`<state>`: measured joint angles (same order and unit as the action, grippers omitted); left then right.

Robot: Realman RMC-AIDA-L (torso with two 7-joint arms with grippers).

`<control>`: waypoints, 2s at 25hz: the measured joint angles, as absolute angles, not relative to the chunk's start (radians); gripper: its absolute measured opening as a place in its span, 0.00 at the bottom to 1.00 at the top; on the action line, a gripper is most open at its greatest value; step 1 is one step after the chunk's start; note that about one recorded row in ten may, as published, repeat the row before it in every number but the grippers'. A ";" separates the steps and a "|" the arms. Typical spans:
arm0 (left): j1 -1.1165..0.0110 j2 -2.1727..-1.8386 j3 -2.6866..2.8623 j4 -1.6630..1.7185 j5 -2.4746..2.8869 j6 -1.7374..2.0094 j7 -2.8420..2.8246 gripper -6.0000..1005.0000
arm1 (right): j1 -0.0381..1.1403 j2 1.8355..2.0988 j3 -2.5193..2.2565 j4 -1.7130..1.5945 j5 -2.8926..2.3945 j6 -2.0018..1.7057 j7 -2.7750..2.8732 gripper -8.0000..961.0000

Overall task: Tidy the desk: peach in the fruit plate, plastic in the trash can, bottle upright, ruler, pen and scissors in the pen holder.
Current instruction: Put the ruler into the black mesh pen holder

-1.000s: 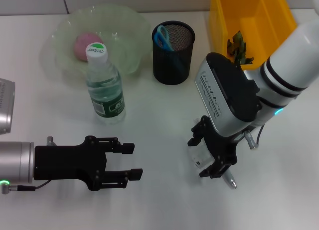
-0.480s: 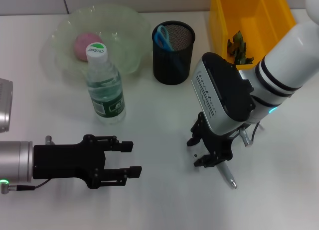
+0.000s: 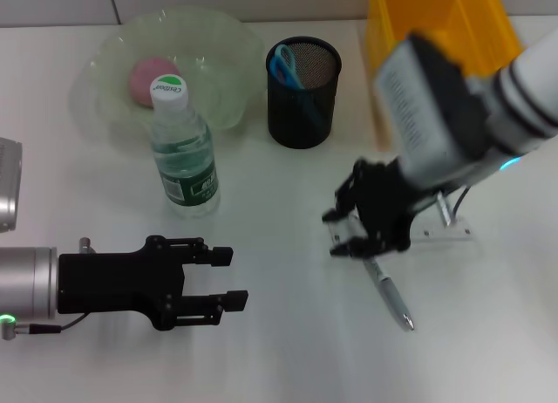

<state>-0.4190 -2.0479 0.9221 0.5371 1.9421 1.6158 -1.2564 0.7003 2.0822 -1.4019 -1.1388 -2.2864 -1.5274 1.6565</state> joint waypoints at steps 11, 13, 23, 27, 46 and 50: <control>-0.419 -2.048 0.894 0.542 1.942 1.617 -1.248 0.68 | 0.572 2.082 -0.940 -1.175 -1.788 -1.506 1.587 0.40; -0.419 -2.049 0.878 0.542 1.942 1.618 -1.241 0.68 | 0.557 2.082 -0.917 -1.057 -1.597 -1.430 1.487 0.41; -0.428 -2.045 0.875 0.543 1.942 1.613 -1.233 0.68 | 0.767 2.085 -0.922 -0.317 -0.968 -1.328 0.917 0.41; -0.424 -2.048 0.873 0.543 1.942 1.614 -1.216 0.68 | 0.854 2.090 -0.924 -0.213 -0.940 -1.237 0.843 0.41; -0.428 -2.055 0.873 0.543 1.948 1.601 -1.191 0.68 | 0.967 2.093 -1.052 -0.106 -0.946 -1.006 0.793 0.43; -0.430 -2.057 0.874 0.543 1.948 1.601 -1.191 0.68 | 0.973 2.093 -1.082 -0.105 -0.943 -0.989 0.808 0.43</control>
<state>-0.4295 -2.0566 0.8739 0.5431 1.9482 1.6013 -1.1912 0.9731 2.0929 -1.0818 -0.1054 -0.9426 -0.9895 0.8080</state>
